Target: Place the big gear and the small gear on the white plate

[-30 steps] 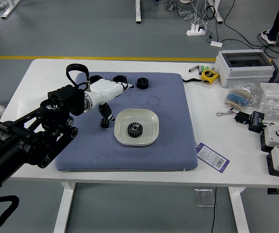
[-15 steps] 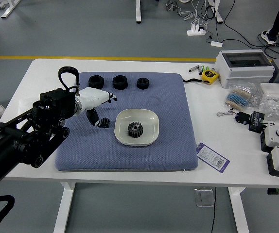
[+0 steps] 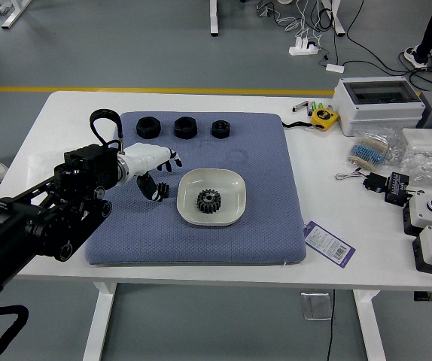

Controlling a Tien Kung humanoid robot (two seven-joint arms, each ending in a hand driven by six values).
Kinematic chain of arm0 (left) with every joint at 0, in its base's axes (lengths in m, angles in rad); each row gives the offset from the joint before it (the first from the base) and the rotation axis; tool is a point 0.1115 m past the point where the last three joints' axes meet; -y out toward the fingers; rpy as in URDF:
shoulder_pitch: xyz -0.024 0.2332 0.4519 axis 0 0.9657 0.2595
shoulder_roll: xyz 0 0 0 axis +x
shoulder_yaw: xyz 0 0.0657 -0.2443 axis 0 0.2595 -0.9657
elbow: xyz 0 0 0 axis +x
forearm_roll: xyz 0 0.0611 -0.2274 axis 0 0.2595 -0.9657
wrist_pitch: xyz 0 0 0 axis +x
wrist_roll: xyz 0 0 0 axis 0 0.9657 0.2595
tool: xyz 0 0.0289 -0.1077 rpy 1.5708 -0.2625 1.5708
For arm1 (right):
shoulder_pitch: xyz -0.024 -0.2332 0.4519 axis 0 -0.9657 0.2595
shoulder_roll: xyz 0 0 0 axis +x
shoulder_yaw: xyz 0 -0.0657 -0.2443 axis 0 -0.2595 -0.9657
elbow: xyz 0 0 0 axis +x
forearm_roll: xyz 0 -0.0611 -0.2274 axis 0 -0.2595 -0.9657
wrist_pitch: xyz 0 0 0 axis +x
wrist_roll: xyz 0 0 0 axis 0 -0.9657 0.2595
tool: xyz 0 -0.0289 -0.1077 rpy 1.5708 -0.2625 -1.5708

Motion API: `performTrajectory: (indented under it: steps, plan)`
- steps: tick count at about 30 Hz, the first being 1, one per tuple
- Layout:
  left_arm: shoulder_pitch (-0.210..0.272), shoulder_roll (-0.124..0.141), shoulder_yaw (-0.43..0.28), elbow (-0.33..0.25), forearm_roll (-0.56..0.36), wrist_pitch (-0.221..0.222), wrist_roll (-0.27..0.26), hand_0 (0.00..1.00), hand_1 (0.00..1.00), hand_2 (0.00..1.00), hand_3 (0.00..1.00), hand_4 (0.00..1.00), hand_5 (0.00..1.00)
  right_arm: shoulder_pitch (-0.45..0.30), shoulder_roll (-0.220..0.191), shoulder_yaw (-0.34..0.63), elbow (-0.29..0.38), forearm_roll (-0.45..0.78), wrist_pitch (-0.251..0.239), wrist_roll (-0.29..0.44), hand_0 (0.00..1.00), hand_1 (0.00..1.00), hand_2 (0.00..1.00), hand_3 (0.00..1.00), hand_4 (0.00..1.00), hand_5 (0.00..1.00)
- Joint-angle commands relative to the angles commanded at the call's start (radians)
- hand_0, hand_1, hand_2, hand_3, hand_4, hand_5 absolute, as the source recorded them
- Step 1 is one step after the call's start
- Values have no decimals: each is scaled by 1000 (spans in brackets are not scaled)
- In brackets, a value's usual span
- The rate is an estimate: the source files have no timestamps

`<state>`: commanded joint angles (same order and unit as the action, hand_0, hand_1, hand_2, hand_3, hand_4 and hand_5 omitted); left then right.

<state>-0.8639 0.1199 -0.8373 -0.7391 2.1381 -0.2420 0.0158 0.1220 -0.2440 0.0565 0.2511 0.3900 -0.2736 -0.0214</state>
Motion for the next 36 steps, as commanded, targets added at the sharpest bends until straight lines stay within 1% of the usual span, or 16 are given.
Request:
performTrajectory:
  steps: [4,5,10,11,16,17,18,22,23,28,29,33,34,35,36]
  plan:
    - [-6,1,23,19,-39,17,-8,481,564,600,731,802,2,0,0,0,0,0,0,0,655,645,728,574,790,719]
    - [-8,1,29,25,-44,19,-9,472,543,591,654,761,2,0,0,1,0,-1,0,0,655,645,728,573,790,719]
    - [-8,0,40,43,-64,25,-12,472,543,591,654,761,2,1,0,1,0,0,0,0,655,645,728,573,790,719]
    - [-7,-1,41,45,-66,27,-13,448,492,539,560,552,2,1,0,0,0,0,0,0,655,646,728,573,790,719]
    - [-7,-4,45,48,-83,28,-11,448,492,539,560,552,2,2,0,1,0,1,0,0,655,646,728,573,790,719]
    - [-7,-4,46,48,-86,25,-9,425,439,480,498,433,2,2,0,1,0,1,0,0,655,646,728,573,790,719]
    - [-7,-4,51,47,-90,17,-3,425,439,480,498,433,2,2,0,1,0,-1,-1,0,655,646,728,573,790,719]
    - [-4,-2,58,47,-100,7,5,425,439,480,498,433,2,2,0,1,0,-1,-1,-1,655,646,728,573,790,719]
    - [-4,-2,59,47,-100,6,6,374,374,416,450,589,2,2,0,1,0,-1,-1,-1,655,646,728,573,790,719]
    - [-4,0,53,38,-99,2,12,374,374,416,450,589,2,0,1,3,0,-4,-1,-2,655,646,728,573,790,719]
    - [-4,1,49,34,-96,0,14,351,333,388,423,570,2,-1,1,4,0,-6,-1,-2,655,646,728,573,790,719]
    - [-2,3,37,24,-86,-2,18,351,333,388,423,570,2,-4,1,6,0,-8,-1,-3,655,646,728,573,790,719]
    - [-1,5,28,12,-76,-4,20,351,333,388,423,570,2,-5,1,6,0,-8,-1,-3,655,646,728,573,790,719]
    - [0,6,22,2,-70,-5,21,332,308,360,397,521,2,-7,1,7,0,-9,-1,-3,655,647,728,574,790,719]
    - [0,7,19,-4,-67,-5,21,332,308,360,397,521,2,-7,1,7,0,-9,-1,-3,655,647,728,574,790,719]
